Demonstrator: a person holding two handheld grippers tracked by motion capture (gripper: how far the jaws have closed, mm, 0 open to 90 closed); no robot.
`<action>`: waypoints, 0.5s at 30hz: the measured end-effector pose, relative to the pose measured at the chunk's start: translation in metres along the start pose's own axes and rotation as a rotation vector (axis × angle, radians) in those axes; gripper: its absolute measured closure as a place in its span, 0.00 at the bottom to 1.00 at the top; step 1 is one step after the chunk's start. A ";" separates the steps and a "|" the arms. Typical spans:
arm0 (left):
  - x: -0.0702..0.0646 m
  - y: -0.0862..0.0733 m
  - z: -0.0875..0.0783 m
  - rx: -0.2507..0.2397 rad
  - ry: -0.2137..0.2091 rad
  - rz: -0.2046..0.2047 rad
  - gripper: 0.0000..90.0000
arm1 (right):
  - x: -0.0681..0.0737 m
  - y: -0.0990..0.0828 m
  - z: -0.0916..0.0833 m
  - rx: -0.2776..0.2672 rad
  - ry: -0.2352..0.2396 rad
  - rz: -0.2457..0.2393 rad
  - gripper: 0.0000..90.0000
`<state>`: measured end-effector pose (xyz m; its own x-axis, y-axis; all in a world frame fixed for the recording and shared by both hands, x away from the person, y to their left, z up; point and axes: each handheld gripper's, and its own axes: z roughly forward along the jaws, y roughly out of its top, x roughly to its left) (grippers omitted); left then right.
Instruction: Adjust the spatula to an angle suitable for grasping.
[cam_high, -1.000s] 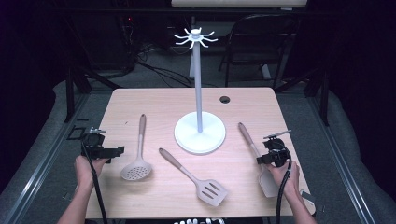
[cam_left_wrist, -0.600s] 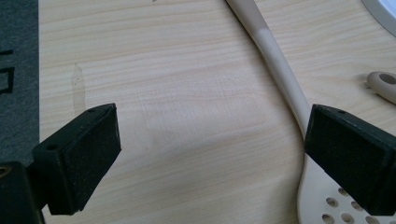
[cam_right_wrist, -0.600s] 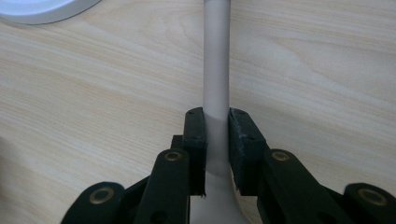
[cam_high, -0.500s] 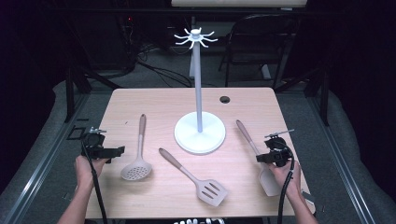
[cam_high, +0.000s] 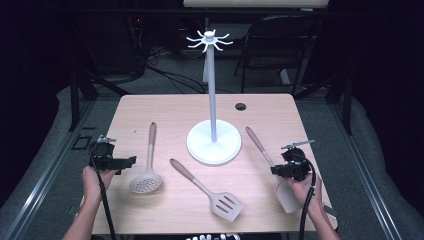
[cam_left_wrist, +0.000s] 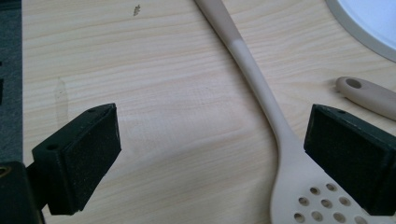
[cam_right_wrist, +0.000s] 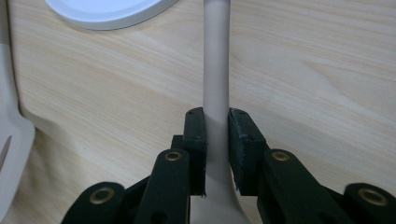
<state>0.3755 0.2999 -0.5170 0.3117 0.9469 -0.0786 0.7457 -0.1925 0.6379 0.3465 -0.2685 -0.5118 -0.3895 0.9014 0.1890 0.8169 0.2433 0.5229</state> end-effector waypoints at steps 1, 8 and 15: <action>0.000 0.000 0.000 0.000 0.000 0.000 0.04 | 0.000 0.000 0.000 0.000 0.000 0.000 0.87; -0.009 0.004 -0.004 -0.018 -0.037 0.014 0.04 | 0.014 0.000 -0.003 -0.002 0.002 -0.071 0.87; -0.023 0.008 -0.004 -0.024 -0.075 0.041 0.04 | 0.030 0.002 -0.004 -0.005 0.012 -0.125 0.87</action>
<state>0.3719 0.2779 -0.5071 0.3856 0.9162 -0.1087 0.7171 -0.2235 0.6601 0.3347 -0.2422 -0.5017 -0.4932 0.8598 0.1323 0.7598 0.3516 0.5469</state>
